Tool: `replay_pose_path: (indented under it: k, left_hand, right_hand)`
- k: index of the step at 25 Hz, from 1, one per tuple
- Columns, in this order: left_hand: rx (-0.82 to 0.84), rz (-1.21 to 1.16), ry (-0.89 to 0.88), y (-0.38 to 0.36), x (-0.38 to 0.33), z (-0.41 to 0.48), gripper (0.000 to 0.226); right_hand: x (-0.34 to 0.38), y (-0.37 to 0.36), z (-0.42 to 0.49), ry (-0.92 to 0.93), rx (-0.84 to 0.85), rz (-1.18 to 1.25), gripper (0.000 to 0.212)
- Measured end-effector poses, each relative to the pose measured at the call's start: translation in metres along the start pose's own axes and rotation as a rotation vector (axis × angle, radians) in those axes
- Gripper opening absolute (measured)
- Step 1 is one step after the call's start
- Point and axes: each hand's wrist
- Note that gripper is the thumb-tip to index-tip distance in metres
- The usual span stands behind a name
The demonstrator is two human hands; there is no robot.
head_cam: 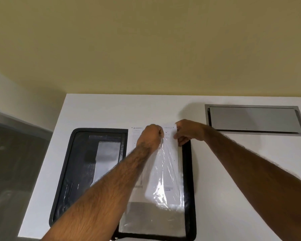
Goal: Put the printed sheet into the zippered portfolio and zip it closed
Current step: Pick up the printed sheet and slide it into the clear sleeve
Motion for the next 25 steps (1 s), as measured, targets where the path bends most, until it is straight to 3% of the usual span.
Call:
replay_pose_path:
  k: [3, 6, 8, 12, 21, 25]
  left_hand:
    - [-0.040, 0.039, -0.064, 0.002, -0.003, -0.003, 0.027]
    - [-0.166, 0.176, -0.163, 0.006, -0.001, -0.005, 0.015]
    - [-0.129, 0.230, -0.193, 0.009, 0.003, 0.000, 0.013]
    - [0.033, 0.124, -0.113, 0.013, 0.003, 0.006, 0.022]
    - [0.021, 0.141, -0.129, 0.009, 0.002, 0.006, 0.023]
    - [-0.009, 0.149, -0.156, 0.009, 0.002, 0.005, 0.023]
  right_hand:
    - [0.011, -0.002, 0.009, 0.144, -0.155, -0.154, 0.044]
    - [0.027, -0.006, 0.015, 0.256, -0.127, -0.165, 0.034]
    - [0.031, -0.006, 0.014, 0.218, -0.055, -0.187, 0.024]
    - [0.027, -0.006, 0.008, 0.204, 0.066, -0.312, 0.021]
    - [0.021, -0.023, 0.013, 0.006, 0.231, -0.521, 0.046]
    - [0.019, -0.031, 0.013, -0.015, 0.188, -0.498, 0.041]
Point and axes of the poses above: each hand's wrist, its own z-axis towards the middle knuckle, its own y-axis out of the back of the hand, x = y × z, and after that the axes turned 13 degrees about y, right-handed
